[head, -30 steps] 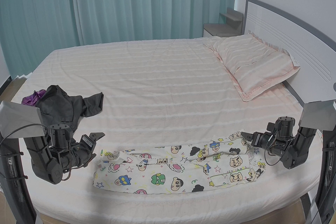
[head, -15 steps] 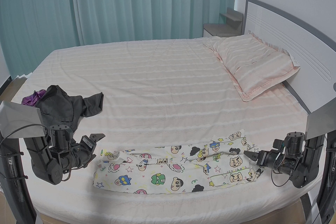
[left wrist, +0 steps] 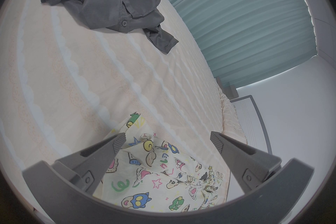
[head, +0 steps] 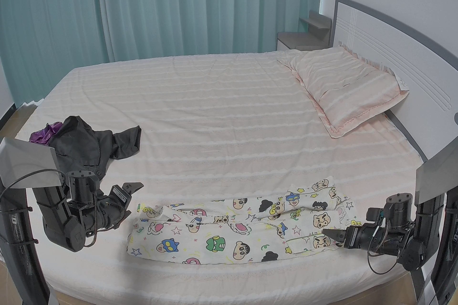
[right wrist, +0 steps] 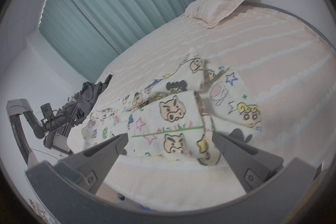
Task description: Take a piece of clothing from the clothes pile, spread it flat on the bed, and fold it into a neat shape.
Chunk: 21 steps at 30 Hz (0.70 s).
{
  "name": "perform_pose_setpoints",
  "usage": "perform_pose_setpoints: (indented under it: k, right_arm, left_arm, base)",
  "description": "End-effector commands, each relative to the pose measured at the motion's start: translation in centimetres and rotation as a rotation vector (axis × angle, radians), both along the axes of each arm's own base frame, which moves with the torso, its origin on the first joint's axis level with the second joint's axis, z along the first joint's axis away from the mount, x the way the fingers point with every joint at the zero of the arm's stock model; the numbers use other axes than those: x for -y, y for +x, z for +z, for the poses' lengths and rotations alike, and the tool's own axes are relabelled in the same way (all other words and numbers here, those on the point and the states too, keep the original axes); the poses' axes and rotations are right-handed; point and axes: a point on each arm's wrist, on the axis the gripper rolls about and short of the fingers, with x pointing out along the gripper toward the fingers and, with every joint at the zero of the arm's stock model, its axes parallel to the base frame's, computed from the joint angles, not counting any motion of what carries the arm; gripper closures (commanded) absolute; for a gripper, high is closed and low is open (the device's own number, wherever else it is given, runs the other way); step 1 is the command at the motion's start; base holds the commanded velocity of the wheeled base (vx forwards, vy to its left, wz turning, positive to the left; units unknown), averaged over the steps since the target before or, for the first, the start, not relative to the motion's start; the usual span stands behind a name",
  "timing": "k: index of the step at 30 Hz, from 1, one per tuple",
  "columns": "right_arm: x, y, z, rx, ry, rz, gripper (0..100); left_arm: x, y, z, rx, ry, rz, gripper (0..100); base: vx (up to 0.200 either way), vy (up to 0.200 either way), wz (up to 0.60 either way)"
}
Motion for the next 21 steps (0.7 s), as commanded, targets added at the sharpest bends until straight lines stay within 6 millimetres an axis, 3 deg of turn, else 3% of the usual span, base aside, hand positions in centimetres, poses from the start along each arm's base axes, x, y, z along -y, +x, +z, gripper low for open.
perform_pose_setpoints:
  k: [1, 12, 21]
  right_arm:
    - [-0.7, -0.4, 0.5, 0.019, 0.000, 0.023, 0]
    - [-0.5, -0.9, -0.7, -0.051, -0.020, 0.014, 0]
    - [-0.6, 0.5, -2.2, -0.056, -0.024, 0.002, 0]
  left_arm:
    - [0.0, 0.0, 0.0, -0.001, 0.000, 0.000, 0]
    - [0.0, 0.0, 0.0, -0.001, -0.001, -0.001, 0]
    - [0.0, 0.0, 0.0, -0.001, -0.001, -0.001, 0]
  base:
    - [0.000, 0.000, 0.00]
    - [0.000, 0.000, 0.00]
    - [0.000, 0.000, 0.00]
